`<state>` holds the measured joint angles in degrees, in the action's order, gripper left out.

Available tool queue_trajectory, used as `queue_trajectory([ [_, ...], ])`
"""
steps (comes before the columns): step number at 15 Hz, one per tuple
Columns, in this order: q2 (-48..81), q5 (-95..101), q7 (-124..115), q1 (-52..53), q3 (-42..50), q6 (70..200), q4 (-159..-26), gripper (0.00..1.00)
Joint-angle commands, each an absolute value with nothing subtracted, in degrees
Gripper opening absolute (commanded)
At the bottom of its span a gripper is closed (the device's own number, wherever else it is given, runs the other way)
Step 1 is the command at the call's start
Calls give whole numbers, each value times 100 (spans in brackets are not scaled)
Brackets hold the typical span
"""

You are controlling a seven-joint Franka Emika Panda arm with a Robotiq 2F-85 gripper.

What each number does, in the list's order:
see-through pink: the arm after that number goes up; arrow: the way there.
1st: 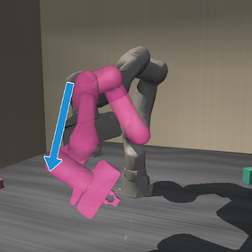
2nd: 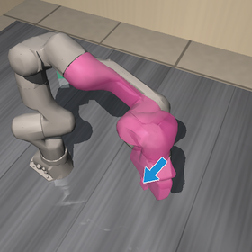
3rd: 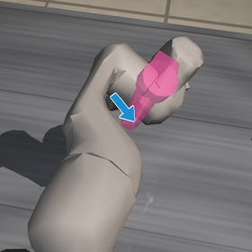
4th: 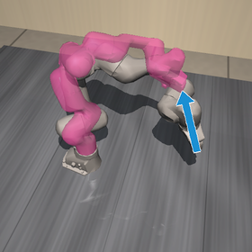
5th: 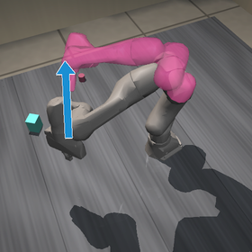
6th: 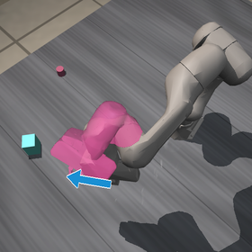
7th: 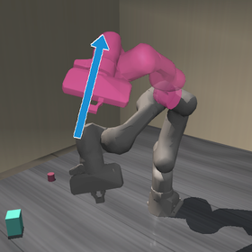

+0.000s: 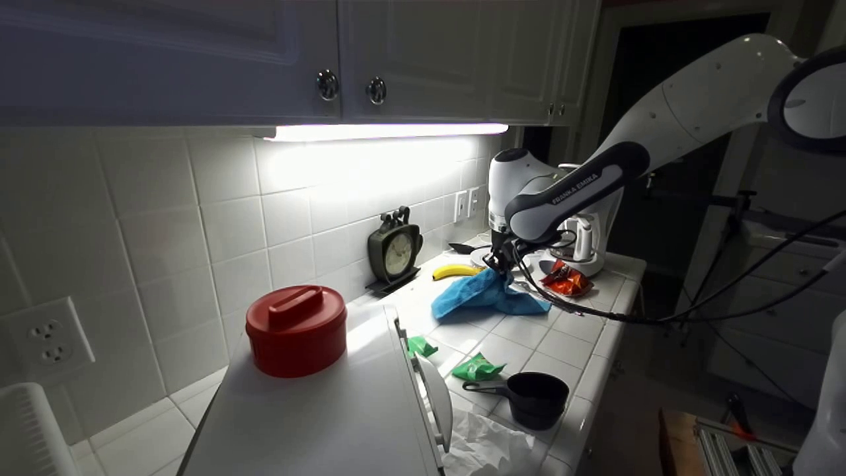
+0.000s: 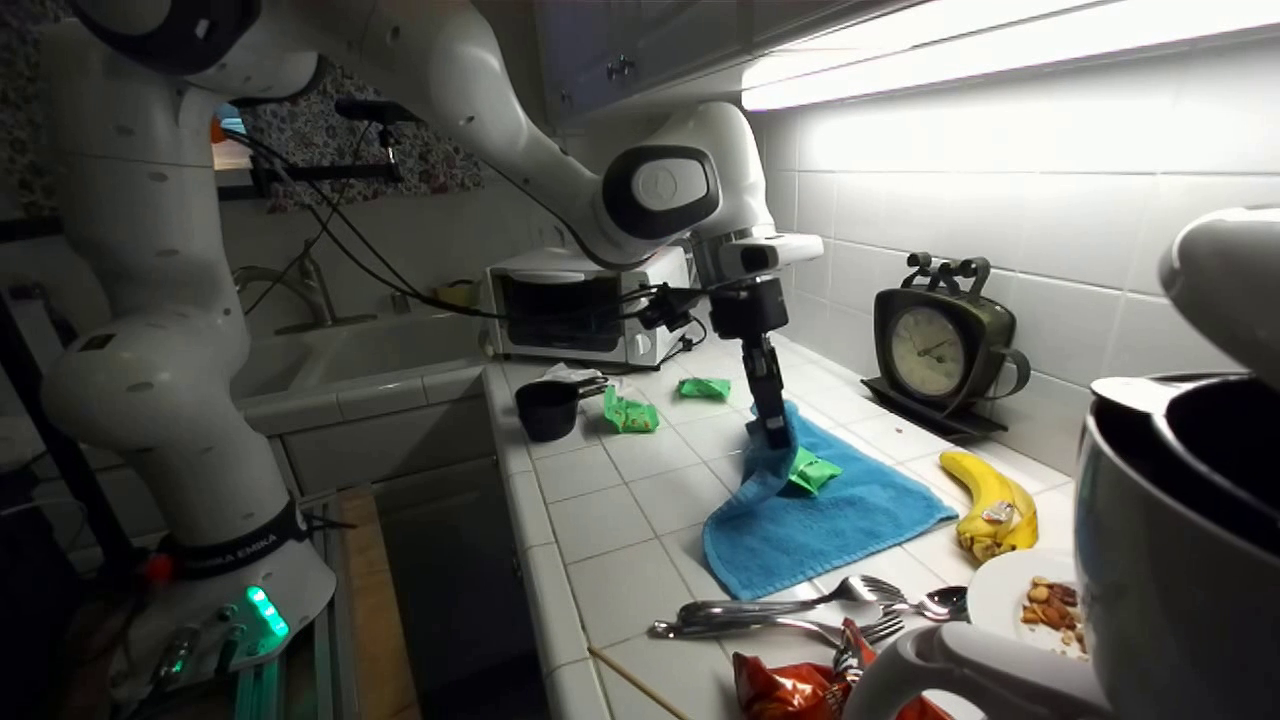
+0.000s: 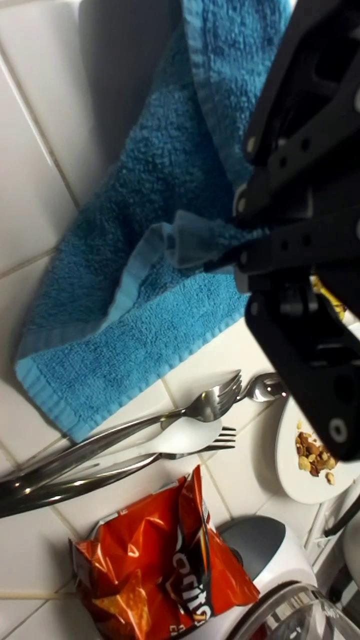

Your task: Fold the towel on the counter

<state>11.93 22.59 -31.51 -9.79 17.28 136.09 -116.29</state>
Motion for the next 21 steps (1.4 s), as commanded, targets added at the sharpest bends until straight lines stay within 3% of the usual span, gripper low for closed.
queue_trajectory([
  [1, 1578, 2480, -3530, -912, 1846, 13517, -11129, 6],
  [9, 2320, 2293, -3747, -893, 2015, 13426, -10444, 6],
  [10, 2376, 2244, -3777, -899, 2033, 13391, -10368, 31],
  [12, 2439, 2224, -3888, -883, 2077, 13338, -10281, 37],
  [21, 1836, 2423, -4463, -607, 2100, 13644, -10648, 98],
])
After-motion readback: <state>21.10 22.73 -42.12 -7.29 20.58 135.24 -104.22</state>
